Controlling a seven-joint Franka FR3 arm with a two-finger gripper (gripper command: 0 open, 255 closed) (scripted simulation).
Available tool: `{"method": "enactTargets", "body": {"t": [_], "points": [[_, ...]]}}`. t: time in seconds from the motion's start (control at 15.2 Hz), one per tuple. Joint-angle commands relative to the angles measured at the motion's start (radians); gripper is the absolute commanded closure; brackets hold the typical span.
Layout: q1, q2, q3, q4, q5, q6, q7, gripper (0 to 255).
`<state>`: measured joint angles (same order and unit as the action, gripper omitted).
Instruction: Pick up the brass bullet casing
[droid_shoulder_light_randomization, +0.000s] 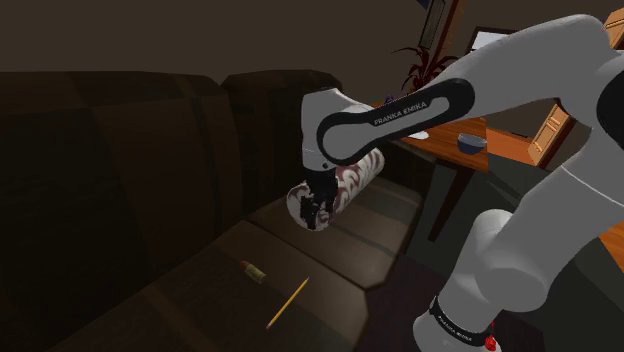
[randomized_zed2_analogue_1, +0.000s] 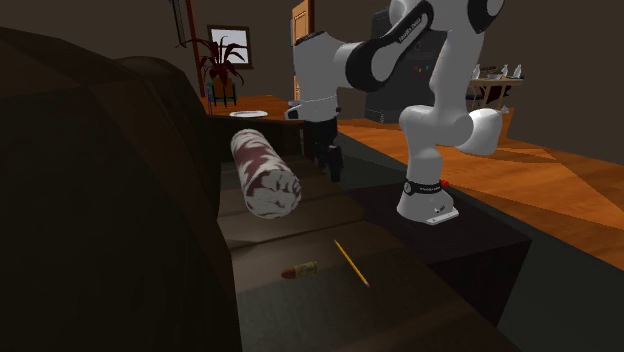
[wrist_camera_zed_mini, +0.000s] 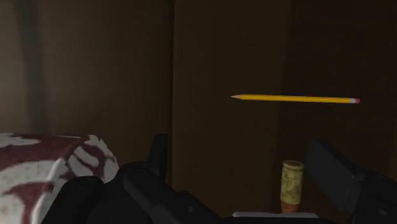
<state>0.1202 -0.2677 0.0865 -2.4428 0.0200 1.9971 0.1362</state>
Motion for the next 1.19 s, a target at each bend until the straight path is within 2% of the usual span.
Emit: {"method": "enactTargets", "body": {"t": [0.0,0.53,0.99,1.12], "points": [[0.013,0.076,0.019,0.024,0.009,0.055,0.026,0],[0.052,0.374,0.064,0.170,-0.001,0.216,0.107,0],[0.098,0.637,0.078,0.363,-0.034,0.295,0.176,0],[0.105,0.674,0.077,0.385,-0.039,0.310,0.182,0]]}}
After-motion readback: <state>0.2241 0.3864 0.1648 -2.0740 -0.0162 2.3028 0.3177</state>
